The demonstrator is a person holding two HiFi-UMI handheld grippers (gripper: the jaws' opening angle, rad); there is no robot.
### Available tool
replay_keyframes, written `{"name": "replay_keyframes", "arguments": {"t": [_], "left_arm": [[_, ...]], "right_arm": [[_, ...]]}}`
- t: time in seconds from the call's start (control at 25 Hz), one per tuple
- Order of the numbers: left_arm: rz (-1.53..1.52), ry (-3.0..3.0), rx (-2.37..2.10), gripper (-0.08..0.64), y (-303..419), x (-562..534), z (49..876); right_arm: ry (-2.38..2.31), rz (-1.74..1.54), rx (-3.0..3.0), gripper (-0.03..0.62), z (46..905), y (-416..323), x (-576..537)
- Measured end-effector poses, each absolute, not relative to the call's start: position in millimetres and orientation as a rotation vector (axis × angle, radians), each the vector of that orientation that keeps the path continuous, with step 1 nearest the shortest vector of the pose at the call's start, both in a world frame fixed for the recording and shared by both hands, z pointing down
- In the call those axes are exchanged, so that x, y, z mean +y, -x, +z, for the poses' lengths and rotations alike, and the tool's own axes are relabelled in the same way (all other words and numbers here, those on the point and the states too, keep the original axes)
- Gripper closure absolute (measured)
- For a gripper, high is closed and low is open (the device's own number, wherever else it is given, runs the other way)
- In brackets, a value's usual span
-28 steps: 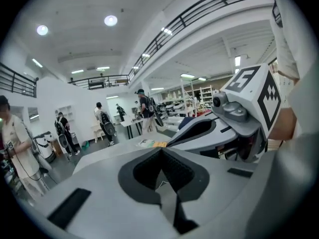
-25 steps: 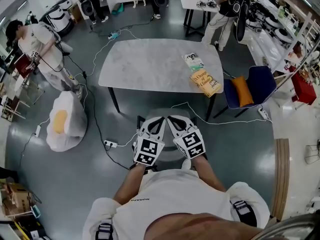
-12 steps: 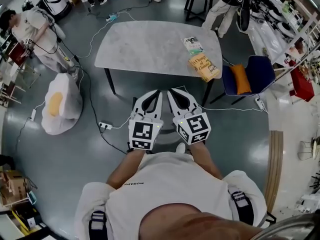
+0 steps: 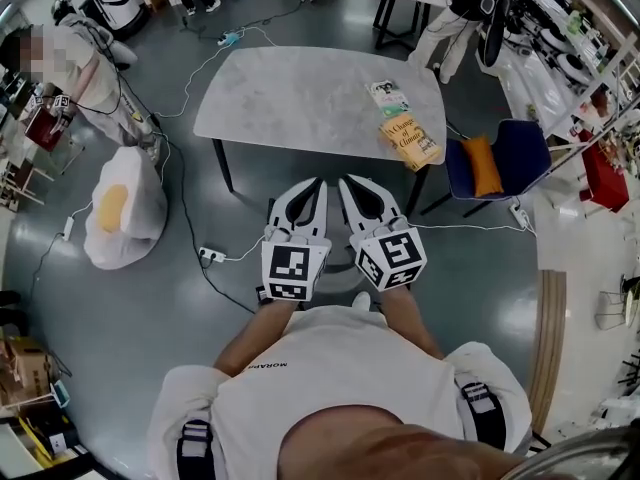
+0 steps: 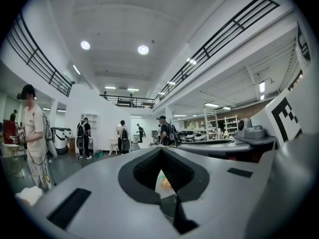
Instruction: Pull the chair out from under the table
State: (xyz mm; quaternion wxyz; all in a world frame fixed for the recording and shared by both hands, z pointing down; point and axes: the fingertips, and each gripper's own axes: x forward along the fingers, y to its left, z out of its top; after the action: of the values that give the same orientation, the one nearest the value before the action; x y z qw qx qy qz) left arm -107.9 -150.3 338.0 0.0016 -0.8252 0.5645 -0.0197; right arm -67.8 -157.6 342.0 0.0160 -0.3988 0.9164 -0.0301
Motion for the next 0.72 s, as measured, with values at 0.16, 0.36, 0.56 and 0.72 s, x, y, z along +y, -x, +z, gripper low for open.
{"name": "replay_keyframes", "arguments": {"t": [0.16, 0.36, 0.56, 0.72], "left_arm": [[-0.035, 2.593, 1.766, 0.557, 108.9, -148.2, 337.3], [-0.022, 2.605, 1.786, 0.557, 107.8, -148.1, 340.7], [0.022, 2.583, 1.809, 0.557, 117.8, -149.7, 338.1], [0.036, 2.582, 1.825, 0.557, 117.8, -151.2, 341.0]], "right_arm": [[1.236, -0.104, 2.849, 0.580, 341.6, 69.5, -154.7], [1.244, -0.107, 2.846, 0.578, 344.6, 65.3, -154.9], [1.248, -0.154, 2.828, 0.580, 350.1, 68.8, -160.3], [1.259, -0.150, 2.805, 0.580, 349.1, 64.5, -163.1]]}}
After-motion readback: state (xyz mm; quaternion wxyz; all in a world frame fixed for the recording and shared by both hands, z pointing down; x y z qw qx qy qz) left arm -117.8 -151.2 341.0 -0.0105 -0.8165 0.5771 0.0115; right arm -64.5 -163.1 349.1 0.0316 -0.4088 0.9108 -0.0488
